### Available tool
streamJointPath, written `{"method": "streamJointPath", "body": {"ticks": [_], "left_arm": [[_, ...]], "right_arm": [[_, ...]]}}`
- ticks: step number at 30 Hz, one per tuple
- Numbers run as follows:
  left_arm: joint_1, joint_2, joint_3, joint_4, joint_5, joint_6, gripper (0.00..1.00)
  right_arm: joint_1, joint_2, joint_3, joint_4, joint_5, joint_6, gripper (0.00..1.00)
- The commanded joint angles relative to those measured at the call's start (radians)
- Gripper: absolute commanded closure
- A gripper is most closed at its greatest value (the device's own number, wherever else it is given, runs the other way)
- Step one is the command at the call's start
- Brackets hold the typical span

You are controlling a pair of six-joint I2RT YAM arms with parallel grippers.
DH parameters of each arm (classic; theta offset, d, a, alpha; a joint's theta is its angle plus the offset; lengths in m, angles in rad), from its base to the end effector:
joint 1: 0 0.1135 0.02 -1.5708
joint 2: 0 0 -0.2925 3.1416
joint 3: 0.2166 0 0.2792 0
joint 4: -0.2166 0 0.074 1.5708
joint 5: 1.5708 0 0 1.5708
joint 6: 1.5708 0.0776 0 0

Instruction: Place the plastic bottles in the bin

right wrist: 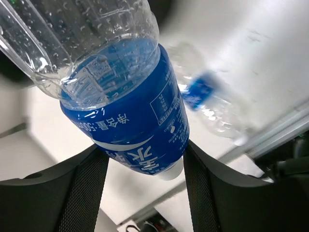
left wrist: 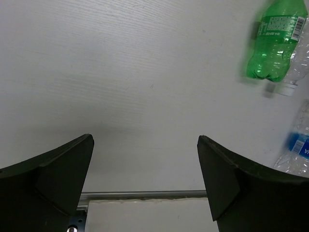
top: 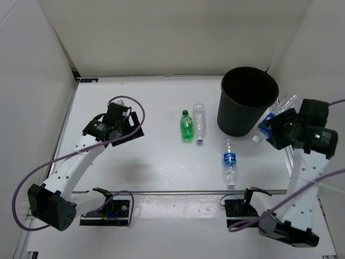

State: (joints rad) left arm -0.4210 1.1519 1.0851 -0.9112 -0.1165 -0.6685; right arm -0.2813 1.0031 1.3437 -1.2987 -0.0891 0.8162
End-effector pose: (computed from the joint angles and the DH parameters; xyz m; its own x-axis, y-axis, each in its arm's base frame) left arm 0.2424 -0.0986 0.2971 -0.8089 -0.3123 -0.4982 -0.1971 0.9423 -0.2706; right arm 0.1813 -0.0452 0.3840 -0.3727 0.8631 -0.3409 0.7283 0.4997 0.4688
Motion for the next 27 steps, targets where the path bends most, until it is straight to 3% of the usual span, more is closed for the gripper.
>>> {"method": "streamJointPath", "body": {"ticks": [1, 4, 8, 12, 18, 22, 25, 26, 27], "left_arm": [[0.004, -0.009, -0.011, 0.018, 0.017, -0.006, 0.00], [0.004, 0.000, -0.011, 0.018, 0.028, -0.006, 0.00], [0.004, 0.000, -0.011, 0.028, 0.037, -0.016, 0.00], [0.004, 0.000, -0.011, 0.028, 0.046, -0.016, 0.00], [0.004, 0.009, -0.001, 0.018, 0.064, 0.003, 0.00], [0.004, 0.009, -0.001, 0.018, 0.043, 0.003, 0.00], [0.004, 0.009, 0.009, 0.009, 0.034, 0.003, 0.00], [0.004, 0.009, 0.009, 0.009, 0.034, 0.003, 0.00], [0.004, 0.009, 0.009, 0.009, 0.034, 0.003, 0.00]], "right_arm": [[-0.010, -0.021, 0.243, -0.162, -0.086, -0.022, 0.70], [-0.010, 0.040, 0.360, -0.146, -0.086, -0.063, 0.70], [-0.010, 0.110, 0.400, 0.030, -0.045, -0.123, 0.70], [0.022, 0.279, 0.503, 0.168, 0.058, -0.147, 0.70], [0.149, 0.454, 0.655, 0.226, 0.186, -0.187, 0.70], [0.227, 0.474, 0.609, 0.226, 0.238, -0.178, 0.67], [0.261, 0.460, 0.532, 0.236, 0.258, -0.178, 0.43], [0.271, 0.447, 0.523, 0.236, 0.273, -0.192, 0.20], [0.271, 0.437, 0.523, 0.236, 0.282, -0.204, 0.10]]}}
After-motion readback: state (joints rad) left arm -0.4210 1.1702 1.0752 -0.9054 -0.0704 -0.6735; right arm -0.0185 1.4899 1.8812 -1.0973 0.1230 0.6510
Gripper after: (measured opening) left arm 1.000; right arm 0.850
